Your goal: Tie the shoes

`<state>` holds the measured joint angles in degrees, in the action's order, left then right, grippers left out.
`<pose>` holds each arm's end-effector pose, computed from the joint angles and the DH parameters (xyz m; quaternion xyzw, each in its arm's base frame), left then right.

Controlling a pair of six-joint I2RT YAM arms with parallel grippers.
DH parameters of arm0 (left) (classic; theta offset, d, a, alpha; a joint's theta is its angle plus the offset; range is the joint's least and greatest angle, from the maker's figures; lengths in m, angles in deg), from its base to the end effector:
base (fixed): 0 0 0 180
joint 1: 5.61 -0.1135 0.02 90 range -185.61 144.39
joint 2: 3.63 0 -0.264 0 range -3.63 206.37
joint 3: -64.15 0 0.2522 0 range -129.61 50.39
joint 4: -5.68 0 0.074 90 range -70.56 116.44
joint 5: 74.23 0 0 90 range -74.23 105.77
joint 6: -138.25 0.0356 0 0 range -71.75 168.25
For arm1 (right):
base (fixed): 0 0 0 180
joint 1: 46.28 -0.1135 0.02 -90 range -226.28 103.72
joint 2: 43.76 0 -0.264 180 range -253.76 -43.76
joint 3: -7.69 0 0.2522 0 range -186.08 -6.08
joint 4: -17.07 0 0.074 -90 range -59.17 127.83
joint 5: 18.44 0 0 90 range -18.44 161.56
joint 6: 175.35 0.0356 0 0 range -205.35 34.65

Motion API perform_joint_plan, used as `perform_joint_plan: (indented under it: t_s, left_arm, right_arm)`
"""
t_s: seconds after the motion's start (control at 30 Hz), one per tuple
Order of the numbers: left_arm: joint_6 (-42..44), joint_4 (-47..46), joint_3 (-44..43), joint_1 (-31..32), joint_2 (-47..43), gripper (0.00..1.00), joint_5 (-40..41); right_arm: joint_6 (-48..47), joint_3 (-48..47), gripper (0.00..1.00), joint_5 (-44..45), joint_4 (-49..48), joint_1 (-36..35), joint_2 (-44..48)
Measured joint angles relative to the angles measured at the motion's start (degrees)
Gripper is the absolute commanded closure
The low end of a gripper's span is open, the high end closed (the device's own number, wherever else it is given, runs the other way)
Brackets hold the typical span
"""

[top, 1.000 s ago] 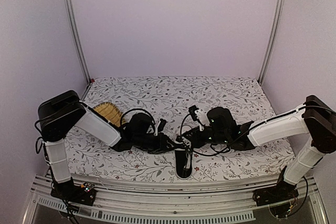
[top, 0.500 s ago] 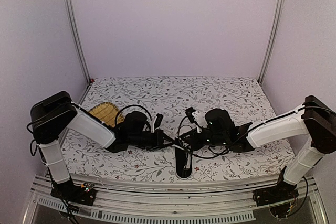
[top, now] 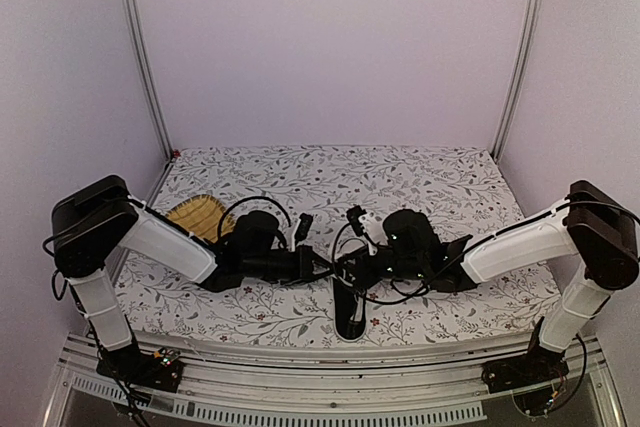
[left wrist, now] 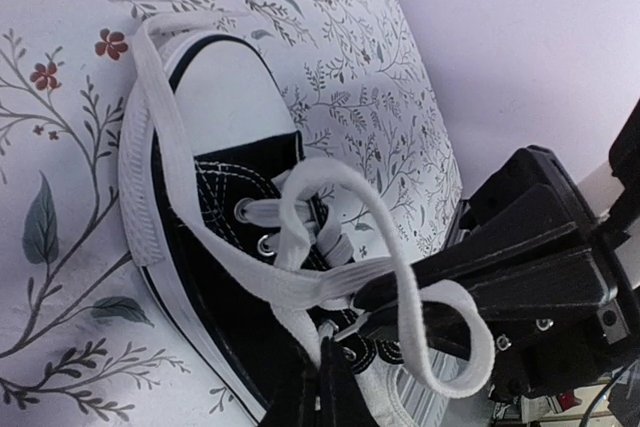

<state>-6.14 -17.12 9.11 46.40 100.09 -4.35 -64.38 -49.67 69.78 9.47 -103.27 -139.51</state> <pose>0.2032 -0.2801 0.1337 0.0754 0.8362 -0.5072 0.1945 0.1834 0.2843 0.1635 -0.2761 0.8244 0.3212 0.3755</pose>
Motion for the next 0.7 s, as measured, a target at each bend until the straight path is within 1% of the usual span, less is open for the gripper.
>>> perform_joint_plan:
  t_s: [0.2,0.4,0.7]
  left_arm:
    - [0.3,0.3,0.0,0.1,0.0,1.0,0.0]
    - [0.6,0.9,0.0,0.1,0.0,1.0,0.3]
    - [1.6,1.4,0.0,0.2,-1.5,1.0,1.6]
  right_arm:
    - [-1.0,-0.6,0.98,1.9,-1.0,0.0,-0.3]
    - [-1.7,-3.1,0.98,1.0,-2.1,0.0,-4.6]
    - [0.3,-0.3,0.98,-1.4,-3.0,0.0,-5.8]
